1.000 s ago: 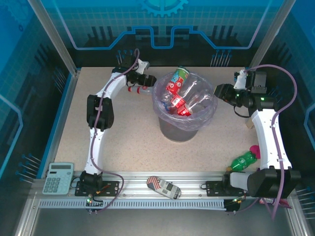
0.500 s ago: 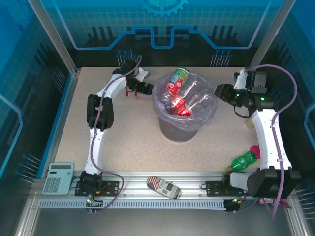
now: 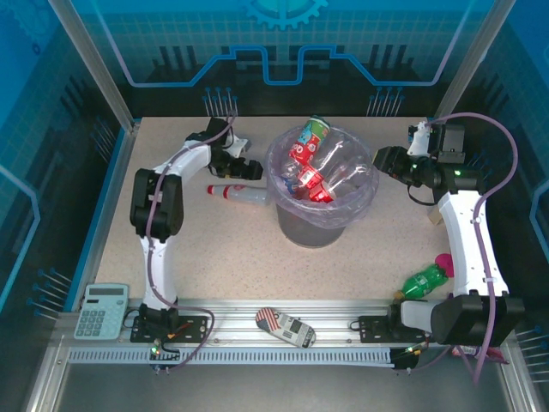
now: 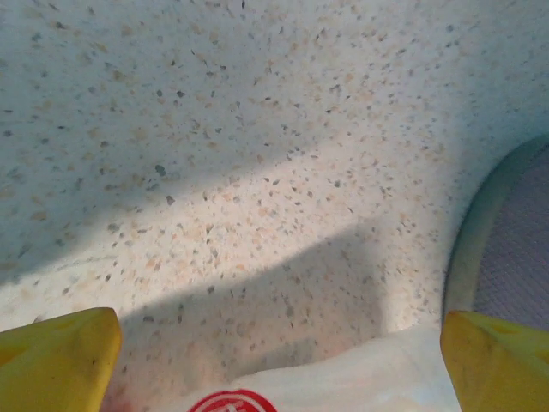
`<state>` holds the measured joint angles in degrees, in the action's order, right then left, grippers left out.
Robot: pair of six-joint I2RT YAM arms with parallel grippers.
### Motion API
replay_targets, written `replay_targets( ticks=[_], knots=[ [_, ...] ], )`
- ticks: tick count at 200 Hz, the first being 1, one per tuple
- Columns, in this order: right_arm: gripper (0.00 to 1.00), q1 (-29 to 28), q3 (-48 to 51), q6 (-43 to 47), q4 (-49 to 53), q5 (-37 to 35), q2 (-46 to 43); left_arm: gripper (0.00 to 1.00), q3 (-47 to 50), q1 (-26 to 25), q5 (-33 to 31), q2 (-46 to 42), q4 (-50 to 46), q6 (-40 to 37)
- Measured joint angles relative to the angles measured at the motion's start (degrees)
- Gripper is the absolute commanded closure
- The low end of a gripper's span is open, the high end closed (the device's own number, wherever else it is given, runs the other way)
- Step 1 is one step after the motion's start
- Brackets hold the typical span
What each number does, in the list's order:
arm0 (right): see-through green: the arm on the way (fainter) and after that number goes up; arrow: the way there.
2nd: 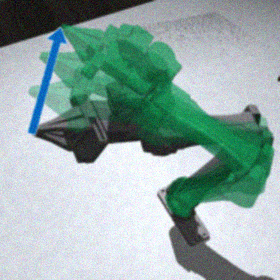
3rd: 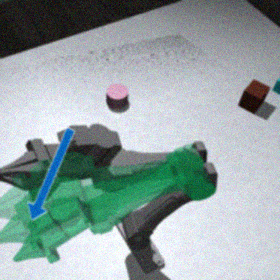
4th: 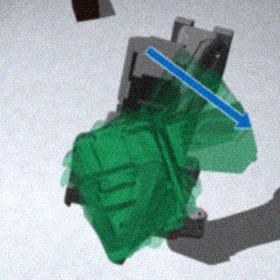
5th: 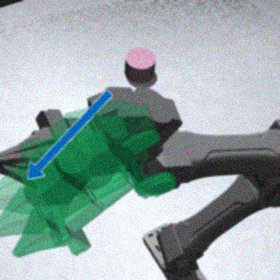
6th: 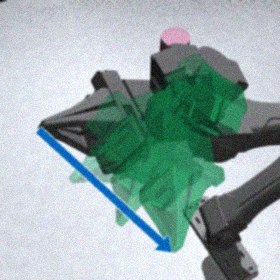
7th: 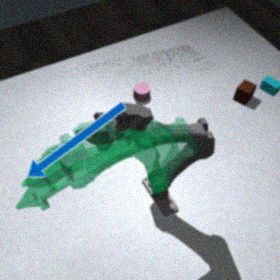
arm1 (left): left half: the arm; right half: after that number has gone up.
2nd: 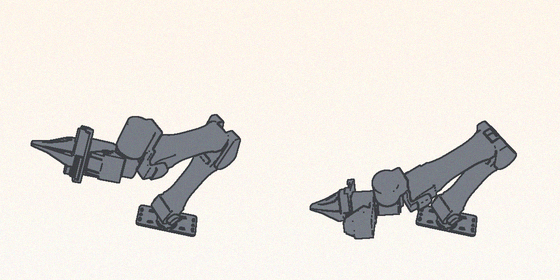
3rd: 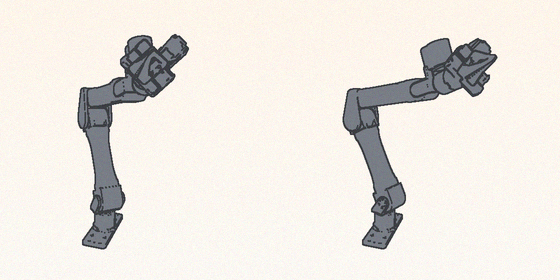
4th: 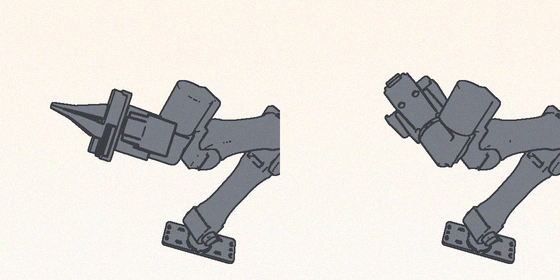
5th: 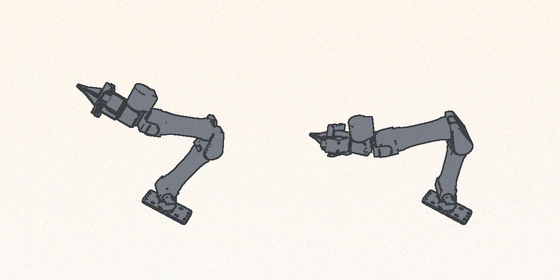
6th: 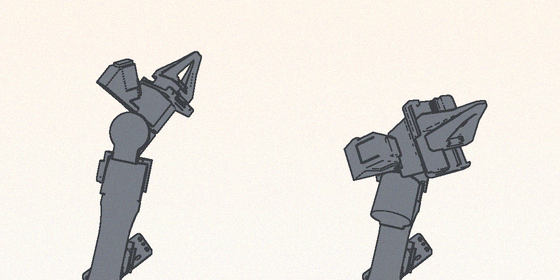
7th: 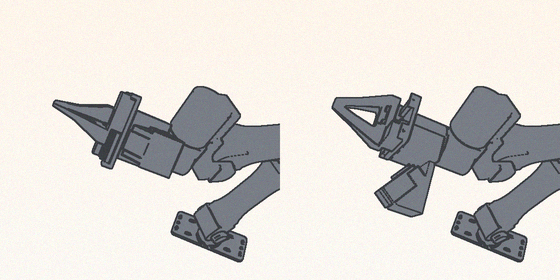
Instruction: Put the plastic bottles in the bin
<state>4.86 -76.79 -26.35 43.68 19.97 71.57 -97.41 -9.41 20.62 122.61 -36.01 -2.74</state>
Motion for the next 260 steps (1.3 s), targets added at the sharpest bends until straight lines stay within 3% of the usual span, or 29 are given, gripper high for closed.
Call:
replay_targets(
  ticks=[35,71,99,157,260],
  knots=[
    [0.53,0.0,0.0,0.02,-0.07,-0.02,0.0,0.01,13.11,0.42,-10.23,-13.79,9.01,12.13],
    [0.52,0.02,0.76,0.63,-0.48,-0.02,0.0,0.01,27.19,-0.13,-23.21,-31.58,11.98,32.06],
    [0.52,0.09,1.55,1.33,-0.81,-0.02,-0.02,0.01,38.18,-3.23,-27.1,-41.94,12.66,45.79],
    [0.52,0.76,2.27,3.06,-1.27,0.22,-0.22,0.03,47.71,-5.6,-26.88,-36.13,17.99,64.22],
    [0.52,3.26,4.87,3.69,-1.27,1.77,-2.25,0.32,54.03,-7.23,-25.75,-34.38,25.9,75.34]
  ],
)
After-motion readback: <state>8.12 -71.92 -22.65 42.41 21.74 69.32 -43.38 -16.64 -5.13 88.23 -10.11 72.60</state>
